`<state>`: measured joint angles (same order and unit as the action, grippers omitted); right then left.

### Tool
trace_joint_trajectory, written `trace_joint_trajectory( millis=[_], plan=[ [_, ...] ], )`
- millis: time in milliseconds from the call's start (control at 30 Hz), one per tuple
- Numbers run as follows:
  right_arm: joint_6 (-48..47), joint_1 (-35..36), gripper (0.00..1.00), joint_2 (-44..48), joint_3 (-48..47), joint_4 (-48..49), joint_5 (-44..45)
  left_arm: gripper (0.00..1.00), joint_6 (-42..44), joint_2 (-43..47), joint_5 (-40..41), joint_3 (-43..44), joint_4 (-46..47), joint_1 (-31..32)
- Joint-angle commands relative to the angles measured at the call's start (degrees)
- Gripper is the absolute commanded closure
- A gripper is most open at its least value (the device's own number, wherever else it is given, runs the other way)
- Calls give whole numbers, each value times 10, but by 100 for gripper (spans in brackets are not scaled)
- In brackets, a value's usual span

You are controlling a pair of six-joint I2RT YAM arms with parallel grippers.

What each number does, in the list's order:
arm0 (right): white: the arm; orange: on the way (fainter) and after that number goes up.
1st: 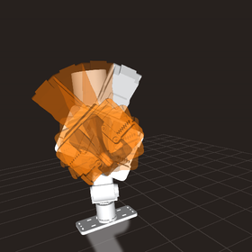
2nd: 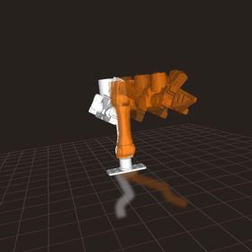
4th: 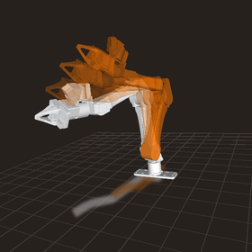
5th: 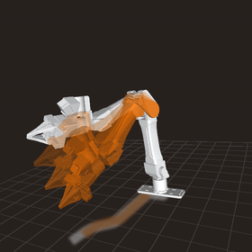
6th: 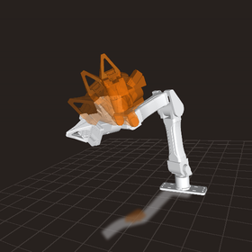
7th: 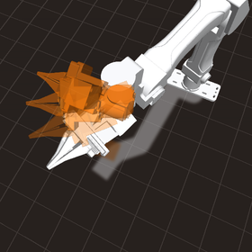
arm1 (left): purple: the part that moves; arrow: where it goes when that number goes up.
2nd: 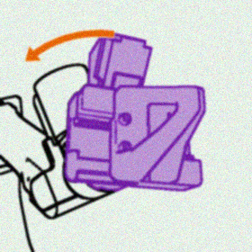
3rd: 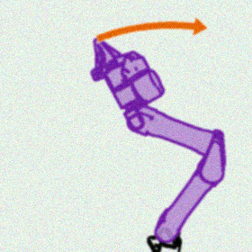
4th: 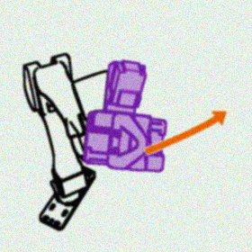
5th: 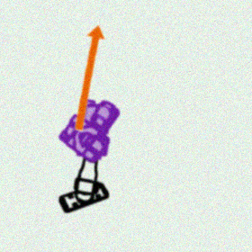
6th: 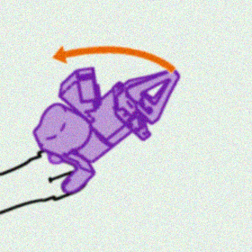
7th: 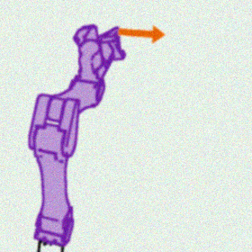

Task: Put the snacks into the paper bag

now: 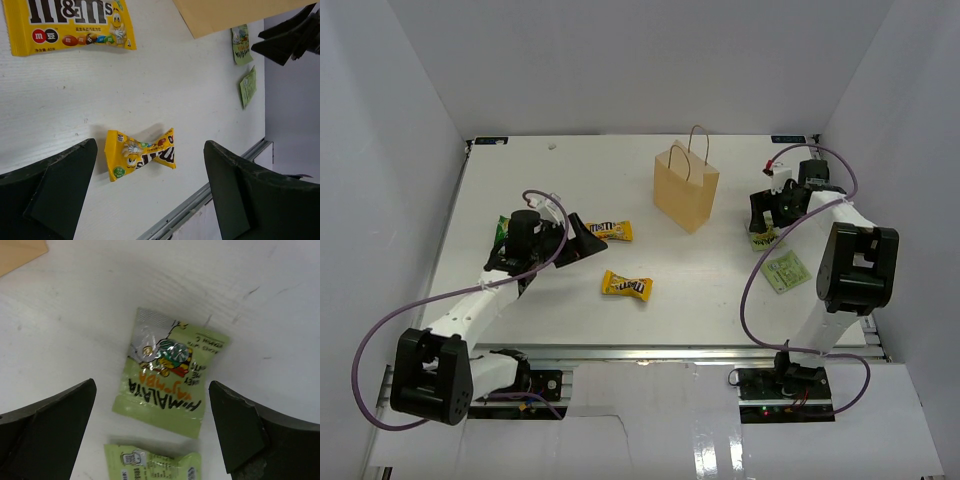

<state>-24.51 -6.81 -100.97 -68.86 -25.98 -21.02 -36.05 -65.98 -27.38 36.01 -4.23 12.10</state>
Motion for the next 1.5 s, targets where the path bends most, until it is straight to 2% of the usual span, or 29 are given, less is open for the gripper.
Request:
trace_joint_trajectory(
  millis=[0,100,233,400,533,633,667,733,800,867,900,1000,1100,1467],
  plan=[
    [-11,-4,0,-28,-38,37,50,2,-8,-6,14,5,15,13],
    [-14,-5,0,-60,-51,48,69,2,-10,-20,20,10,19,19],
    [-18,-9,16,-105,-79,35,43,2,-10,-42,22,24,20,32],
    [-13,-14,19,-121,-78,34,27,2,-9,-62,23,40,20,42],
    [-15,-16,29,-119,-59,33,20,2,-9,-68,28,43,21,47],
    [-16,-18,41,-120,-44,33,14,2,-9,-75,29,47,21,50],
    [-13,-21,48,-119,-42,32,12,2,-8,-77,29,48,22,50],
    [-11,-23,55,-113,-31,36,5,2,-6,-79,29,52,22,50],
    [-10,-28,69,-101,-23,36,-2,2,-5,-89,30,56,22,53],
    [-12,-30,71,-93,-19,36,-11,2,-4,-91,30,58,22,55],
    [-15,-35,78,-83,-16,37,-17,2,-4,-94,30,59,22,56],
    [-30,-41,86,-62,1,42,-50,2,-2,-98,30,60,25,57],
    [-45,-46,92,-31,23,50,-77,2,-1,-100,32,58,28,58],
    [-66,-51,92,129,83,92,-197,2,1,-102,36,63,29,59]
  ],
)
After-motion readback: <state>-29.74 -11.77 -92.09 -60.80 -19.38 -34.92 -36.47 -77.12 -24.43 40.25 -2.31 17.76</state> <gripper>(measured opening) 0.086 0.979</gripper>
